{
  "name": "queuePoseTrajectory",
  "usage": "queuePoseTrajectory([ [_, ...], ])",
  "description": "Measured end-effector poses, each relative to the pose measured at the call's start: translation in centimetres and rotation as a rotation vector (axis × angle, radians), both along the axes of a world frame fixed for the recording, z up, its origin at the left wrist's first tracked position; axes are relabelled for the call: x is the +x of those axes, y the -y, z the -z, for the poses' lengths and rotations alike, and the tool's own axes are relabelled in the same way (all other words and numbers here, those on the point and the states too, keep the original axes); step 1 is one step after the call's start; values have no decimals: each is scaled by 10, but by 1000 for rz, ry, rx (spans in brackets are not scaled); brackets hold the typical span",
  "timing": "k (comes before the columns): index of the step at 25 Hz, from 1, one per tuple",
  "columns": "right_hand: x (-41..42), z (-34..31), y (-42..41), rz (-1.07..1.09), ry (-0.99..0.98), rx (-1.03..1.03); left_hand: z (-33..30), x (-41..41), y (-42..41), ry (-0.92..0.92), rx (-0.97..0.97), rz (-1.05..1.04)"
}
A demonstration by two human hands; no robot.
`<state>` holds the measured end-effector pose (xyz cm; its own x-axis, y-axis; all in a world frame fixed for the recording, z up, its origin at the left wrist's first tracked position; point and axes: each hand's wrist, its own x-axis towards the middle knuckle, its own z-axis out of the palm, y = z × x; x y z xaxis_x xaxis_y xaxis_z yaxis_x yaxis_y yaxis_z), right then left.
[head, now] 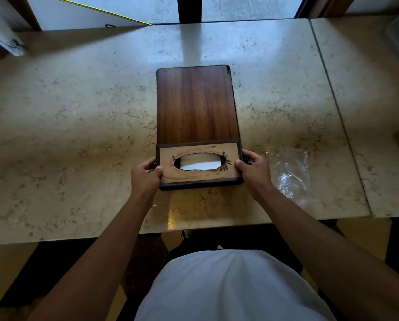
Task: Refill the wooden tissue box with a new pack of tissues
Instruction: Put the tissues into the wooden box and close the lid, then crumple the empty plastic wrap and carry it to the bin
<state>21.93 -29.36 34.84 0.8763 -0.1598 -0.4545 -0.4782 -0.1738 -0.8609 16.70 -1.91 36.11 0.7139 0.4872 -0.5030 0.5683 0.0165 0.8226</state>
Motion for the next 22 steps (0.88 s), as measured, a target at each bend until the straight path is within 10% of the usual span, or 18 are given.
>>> queuePoseTrajectory([
  [17, -8, -2, -3, -19, -10, -46, -4, -3, -2, -60, 32, 16],
  [22, -3, -16, -4, -11, 32, -46, -21, 8, -3, -8, 302, 138],
])
